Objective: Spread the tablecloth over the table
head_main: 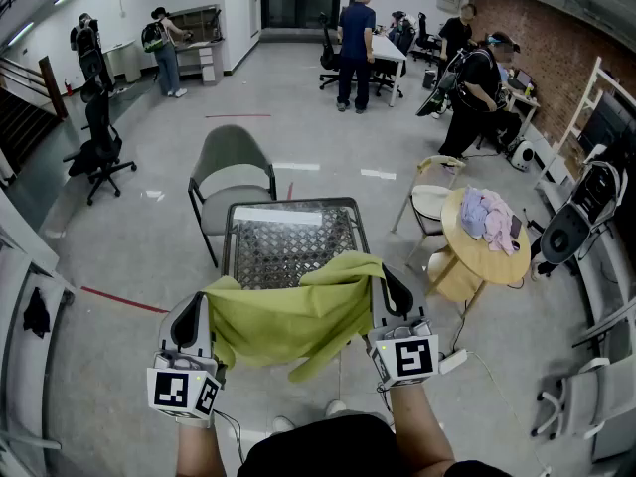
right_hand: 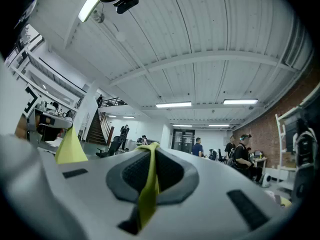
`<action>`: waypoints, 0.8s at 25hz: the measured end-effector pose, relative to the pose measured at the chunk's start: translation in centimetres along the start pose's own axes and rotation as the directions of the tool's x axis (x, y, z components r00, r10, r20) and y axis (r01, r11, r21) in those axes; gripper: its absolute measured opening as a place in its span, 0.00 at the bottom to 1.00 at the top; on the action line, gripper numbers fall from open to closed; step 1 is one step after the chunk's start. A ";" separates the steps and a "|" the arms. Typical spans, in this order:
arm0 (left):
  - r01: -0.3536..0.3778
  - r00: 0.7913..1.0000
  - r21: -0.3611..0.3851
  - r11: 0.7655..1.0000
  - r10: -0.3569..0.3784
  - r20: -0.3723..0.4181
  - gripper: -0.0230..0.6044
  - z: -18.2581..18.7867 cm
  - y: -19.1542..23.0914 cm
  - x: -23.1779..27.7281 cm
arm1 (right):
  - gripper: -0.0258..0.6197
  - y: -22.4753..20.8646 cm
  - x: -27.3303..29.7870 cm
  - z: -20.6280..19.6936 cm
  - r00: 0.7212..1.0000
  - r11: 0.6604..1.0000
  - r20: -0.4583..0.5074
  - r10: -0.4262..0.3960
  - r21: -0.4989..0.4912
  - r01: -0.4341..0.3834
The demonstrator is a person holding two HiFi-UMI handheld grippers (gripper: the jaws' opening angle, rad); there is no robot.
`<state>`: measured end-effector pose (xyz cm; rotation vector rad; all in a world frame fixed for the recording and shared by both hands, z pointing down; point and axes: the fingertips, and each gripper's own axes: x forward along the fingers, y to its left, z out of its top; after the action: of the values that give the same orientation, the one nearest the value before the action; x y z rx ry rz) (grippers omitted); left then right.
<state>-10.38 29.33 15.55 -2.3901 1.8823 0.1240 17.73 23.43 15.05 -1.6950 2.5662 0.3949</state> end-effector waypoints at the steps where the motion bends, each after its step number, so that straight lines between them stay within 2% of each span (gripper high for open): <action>1: -0.003 1.000 0.007 1.000 0.003 0.000 0.06 -0.1 -0.3 0.1 | 0.06 -0.3 -0.1 -0.1 1.000 1.000 0.002 0.001 -0.001 -0.001; 4: -0.016 1.000 0.011 1.000 0.016 -0.009 0.06 -0.8 -1.1 0.5 | 0.06 -1.4 -0.4 -0.8 1.000 1.000 -0.001 -0.002 0.001 0.002; 9: -0.030 0.999 -0.036 0.999 0.029 -0.032 0.06 -2.0 -1.5 1.6 | 0.06 -3.3 -0.4 -2.0 1.000 1.000 -0.017 -0.014 0.012 0.014; 16: -0.024 0.995 0.016 1.000 0.025 -0.097 0.06 -3.8 -4.2 4.0 | 0.06 -6.5 -0.3 -4.0 0.999 0.998 -0.036 -0.024 0.049 0.025; 20: -0.058 0.991 0.020 0.998 0.060 -0.118 0.06 -3.9 -5.3 5.2 | 0.06 -8.5 -0.3 -4.6 0.999 0.997 -0.040 -0.022 0.070 0.025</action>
<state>-3.96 25.06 18.94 -2.3809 1.9966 -0.0297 26.06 19.53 17.94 -1.7242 2.5520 0.2695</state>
